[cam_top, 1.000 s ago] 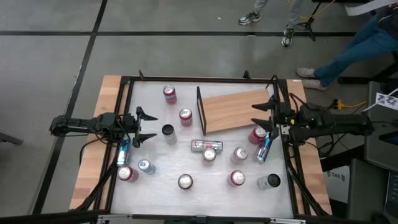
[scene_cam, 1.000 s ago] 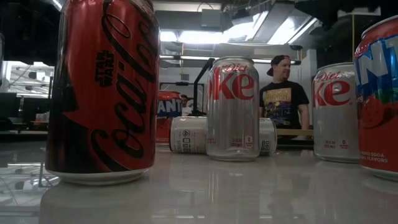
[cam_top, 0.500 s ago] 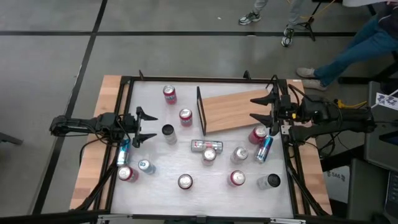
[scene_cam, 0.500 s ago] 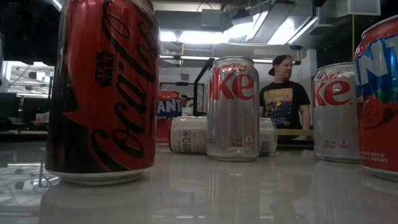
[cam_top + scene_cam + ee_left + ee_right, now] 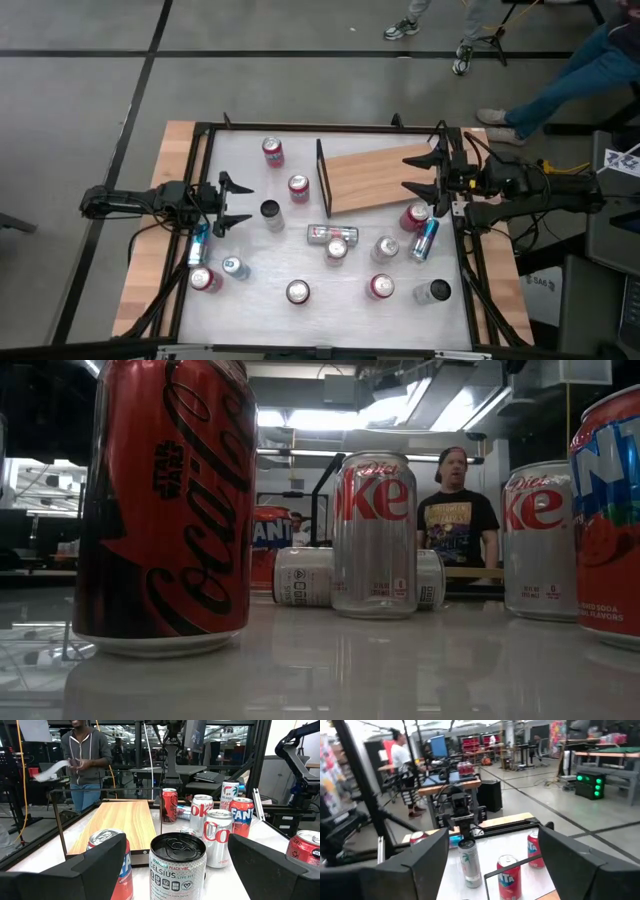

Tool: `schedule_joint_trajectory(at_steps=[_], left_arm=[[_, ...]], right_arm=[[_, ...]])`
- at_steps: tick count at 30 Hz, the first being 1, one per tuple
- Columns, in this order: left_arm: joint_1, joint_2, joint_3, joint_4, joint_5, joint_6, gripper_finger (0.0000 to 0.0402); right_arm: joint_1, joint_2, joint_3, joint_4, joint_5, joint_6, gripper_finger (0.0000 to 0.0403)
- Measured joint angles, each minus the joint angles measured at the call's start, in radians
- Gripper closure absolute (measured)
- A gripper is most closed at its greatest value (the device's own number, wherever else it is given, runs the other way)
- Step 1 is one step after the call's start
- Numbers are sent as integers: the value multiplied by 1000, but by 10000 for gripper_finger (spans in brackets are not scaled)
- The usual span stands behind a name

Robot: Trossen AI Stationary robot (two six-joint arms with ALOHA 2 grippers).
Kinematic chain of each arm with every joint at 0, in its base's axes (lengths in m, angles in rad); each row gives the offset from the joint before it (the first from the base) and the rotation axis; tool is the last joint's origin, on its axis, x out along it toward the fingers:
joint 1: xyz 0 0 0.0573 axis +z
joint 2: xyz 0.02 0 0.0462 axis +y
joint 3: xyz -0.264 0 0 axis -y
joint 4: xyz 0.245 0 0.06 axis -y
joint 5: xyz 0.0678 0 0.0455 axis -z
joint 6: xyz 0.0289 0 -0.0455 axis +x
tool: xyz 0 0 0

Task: Place canned beverage on shelf
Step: Put the top right red soda can on the shelf

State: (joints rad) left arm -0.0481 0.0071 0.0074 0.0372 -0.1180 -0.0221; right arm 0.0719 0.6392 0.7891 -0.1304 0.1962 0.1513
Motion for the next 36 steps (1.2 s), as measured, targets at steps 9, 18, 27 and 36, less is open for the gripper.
schedule_joint_trajectory(at_steps=[9, 18, 27, 36], left_arm=[[0, 0, 0, 0, 0, 0, 56], [0, 0, 0, 0, 0, 0, 56], [0, 0, 0, 0, 0, 0, 56], [0, 0, 0, 0, 0, 0, 56]], right_arm=[[0, 0, 0, -67, 16, -27, 81], [0, 6, 0, -106, -6, -78, 38], [0, 22, 0, -115, -6, -77, 30], [0, 13, 2, -286, 0, -70, 42]])
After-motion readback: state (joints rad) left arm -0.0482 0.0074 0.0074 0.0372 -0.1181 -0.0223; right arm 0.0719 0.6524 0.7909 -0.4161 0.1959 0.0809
